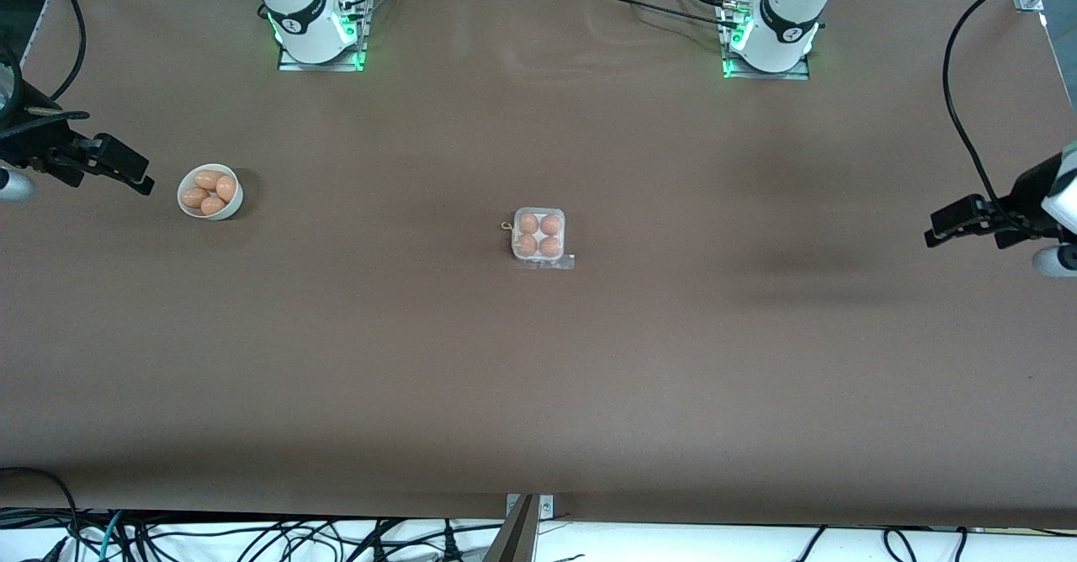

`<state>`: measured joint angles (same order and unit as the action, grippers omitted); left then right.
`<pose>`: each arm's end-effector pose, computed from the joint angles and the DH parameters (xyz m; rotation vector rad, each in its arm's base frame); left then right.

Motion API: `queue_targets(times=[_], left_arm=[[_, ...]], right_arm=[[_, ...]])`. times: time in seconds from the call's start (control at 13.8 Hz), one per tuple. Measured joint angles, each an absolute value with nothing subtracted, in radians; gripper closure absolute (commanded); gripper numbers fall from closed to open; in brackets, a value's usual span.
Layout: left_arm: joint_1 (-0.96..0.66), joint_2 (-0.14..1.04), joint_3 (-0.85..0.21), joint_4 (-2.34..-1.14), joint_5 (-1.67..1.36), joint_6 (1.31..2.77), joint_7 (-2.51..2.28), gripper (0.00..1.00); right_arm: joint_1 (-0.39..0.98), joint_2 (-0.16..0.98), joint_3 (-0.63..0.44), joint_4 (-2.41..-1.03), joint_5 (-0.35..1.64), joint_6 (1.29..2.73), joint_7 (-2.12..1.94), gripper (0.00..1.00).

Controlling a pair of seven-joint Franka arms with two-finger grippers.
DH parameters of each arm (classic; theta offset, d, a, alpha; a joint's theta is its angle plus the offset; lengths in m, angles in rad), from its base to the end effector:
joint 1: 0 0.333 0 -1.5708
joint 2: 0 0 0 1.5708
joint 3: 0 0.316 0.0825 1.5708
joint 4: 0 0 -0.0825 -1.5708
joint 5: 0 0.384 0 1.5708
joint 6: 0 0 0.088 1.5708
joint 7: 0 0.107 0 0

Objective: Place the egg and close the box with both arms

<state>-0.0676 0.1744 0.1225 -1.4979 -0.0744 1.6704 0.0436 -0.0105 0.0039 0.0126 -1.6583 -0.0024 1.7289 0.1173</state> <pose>0.6138 0.0204 0.5667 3.0887 0.0261 0.0031 0.5686 0.0010 0.5949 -3.1330 0.1802 -0.1047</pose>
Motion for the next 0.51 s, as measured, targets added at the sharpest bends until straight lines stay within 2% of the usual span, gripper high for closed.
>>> queue_targets(times=[0.51], left_arm=[[-0.090, 0.096, 0.121, -1.555, -0.074, 1.627, 0.045, 0.00]], right_arm=[[-0.011, 0.004, 0.013, -1.658, -0.002, 1.728, 0.117, 0.00]])
